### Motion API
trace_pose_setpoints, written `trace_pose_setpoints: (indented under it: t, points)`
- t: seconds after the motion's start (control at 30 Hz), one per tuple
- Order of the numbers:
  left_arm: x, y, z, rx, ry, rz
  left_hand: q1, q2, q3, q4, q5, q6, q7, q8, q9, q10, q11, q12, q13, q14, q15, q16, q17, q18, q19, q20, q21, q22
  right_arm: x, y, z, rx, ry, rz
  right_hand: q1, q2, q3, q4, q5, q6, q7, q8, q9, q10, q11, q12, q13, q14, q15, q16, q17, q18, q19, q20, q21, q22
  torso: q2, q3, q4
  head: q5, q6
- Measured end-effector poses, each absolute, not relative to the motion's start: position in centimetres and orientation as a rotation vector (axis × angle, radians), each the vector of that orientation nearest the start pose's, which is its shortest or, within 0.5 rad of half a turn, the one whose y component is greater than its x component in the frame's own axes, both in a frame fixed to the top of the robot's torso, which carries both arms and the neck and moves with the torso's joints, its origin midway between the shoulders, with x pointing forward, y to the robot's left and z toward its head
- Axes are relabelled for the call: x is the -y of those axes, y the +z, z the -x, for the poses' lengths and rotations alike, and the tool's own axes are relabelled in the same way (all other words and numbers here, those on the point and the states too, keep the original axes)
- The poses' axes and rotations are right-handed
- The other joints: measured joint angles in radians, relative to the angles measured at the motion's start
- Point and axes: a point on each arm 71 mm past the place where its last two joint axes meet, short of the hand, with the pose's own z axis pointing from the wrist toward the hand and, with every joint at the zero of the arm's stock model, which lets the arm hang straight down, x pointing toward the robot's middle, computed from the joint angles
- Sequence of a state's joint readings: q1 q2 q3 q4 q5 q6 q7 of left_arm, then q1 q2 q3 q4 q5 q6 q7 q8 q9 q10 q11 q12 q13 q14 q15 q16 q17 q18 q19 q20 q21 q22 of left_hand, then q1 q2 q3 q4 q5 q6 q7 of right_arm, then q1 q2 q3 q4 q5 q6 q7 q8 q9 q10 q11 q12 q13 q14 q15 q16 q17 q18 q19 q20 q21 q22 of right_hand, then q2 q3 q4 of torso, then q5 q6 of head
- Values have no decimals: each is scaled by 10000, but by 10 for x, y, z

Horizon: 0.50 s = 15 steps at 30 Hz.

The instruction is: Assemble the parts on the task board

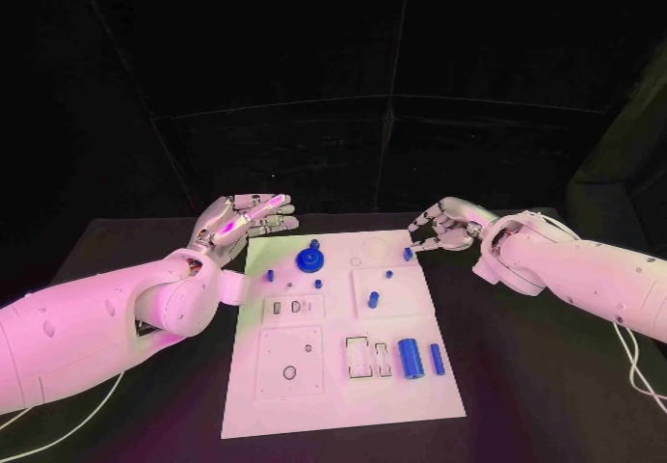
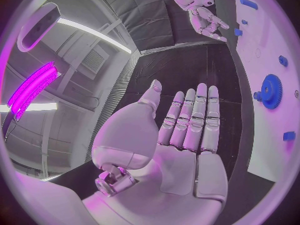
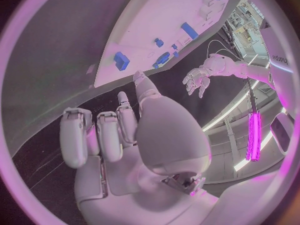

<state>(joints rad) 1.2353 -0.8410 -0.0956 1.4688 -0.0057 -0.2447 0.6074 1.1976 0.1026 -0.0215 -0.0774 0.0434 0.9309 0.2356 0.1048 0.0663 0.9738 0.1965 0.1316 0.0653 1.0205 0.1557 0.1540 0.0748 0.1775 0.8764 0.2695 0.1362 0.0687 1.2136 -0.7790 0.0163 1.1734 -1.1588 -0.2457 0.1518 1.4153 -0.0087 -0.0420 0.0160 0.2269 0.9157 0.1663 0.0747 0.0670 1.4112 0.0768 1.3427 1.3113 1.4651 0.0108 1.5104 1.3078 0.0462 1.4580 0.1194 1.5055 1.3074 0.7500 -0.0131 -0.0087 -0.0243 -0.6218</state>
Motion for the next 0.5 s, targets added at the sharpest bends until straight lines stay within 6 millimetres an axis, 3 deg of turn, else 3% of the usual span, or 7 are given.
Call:
trace_pose_setpoints:
  t: [0.5]
  points:
    - [-225,-170,-498,-12595,-16482,9611,0,0,0,0,0,0,0,0,0,0,0,0,0,0,0,0,0,0,0,0,0,1,269,-190,-546,-16909,7379,-717,237,161,151,-260,232,47,-47,57,27,0,1,14,5,0,1,0,-1,0,-36,-37,0,-1,-5,-18,5,7,-71]
